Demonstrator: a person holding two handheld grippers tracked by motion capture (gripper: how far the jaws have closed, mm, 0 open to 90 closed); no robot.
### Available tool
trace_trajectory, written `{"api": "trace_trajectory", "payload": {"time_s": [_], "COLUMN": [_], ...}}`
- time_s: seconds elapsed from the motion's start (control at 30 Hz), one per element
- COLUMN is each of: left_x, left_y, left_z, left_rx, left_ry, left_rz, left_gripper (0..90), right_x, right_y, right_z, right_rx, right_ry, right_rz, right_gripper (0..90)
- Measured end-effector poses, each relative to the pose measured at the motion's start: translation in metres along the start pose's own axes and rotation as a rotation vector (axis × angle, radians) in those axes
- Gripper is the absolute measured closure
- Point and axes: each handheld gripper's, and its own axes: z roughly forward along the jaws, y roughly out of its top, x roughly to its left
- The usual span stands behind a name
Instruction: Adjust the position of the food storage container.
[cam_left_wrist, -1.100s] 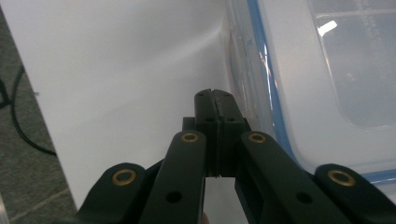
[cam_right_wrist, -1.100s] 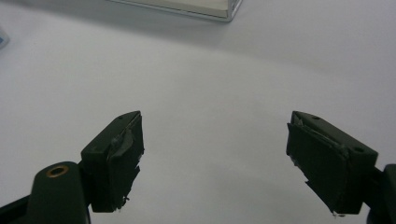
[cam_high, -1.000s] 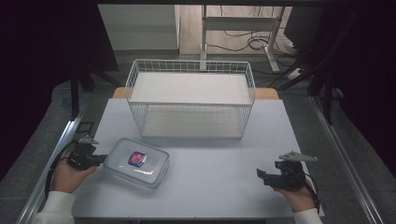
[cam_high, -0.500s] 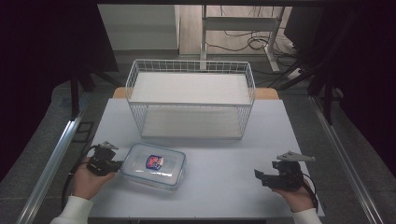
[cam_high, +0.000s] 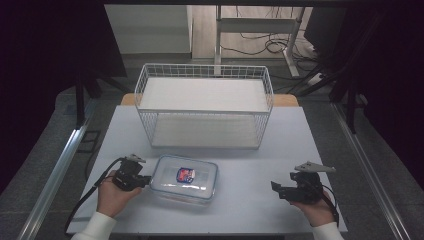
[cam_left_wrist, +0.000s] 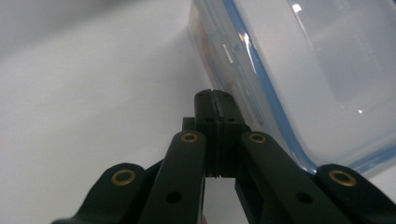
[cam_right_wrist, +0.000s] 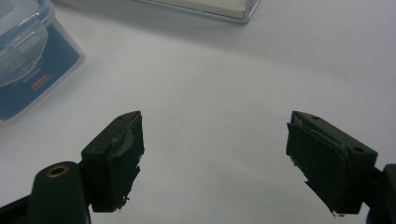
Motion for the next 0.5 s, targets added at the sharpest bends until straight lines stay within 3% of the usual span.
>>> {"api": "trace_trajectory", "payload": {"time_s": [0.17, 0.3, 0.4, 0.43, 0.5], "left_x": [-0.010, -0.017, -0.023, -0.027, -0.028], "left_y": [0.004, 0.007, 0.009, 0.010, 0.011], "left_z": [0.004, 0.008, 0.010, 0.012, 0.013], "left_rx": [-0.001, -0.009, -0.007, -0.008, -0.005], "left_ry": [-0.004, -0.041, -0.067, -0.103, -0.112], "left_rz": [0.027, 0.037, 0.060, 0.072, 0.086], "left_gripper": [89.9, 89.9, 89.9, 89.8, 89.7], "right_x": [-0.003, -0.006, -0.007, -0.007, -0.007], "right_y": [0.000, 0.002, 0.004, 0.006, 0.010], "right_z": [0.000, -0.001, -0.002, -0.001, -0.001], "right_rx": [-0.002, -0.010, -0.015, -0.019, -0.033], "right_ry": [-0.007, -0.016, -0.017, -0.018, -0.020], "right_rz": [0.009, 0.020, 0.030, 0.038, 0.041], "right_gripper": [19.0, 19.0, 19.0, 19.0, 19.0]}}
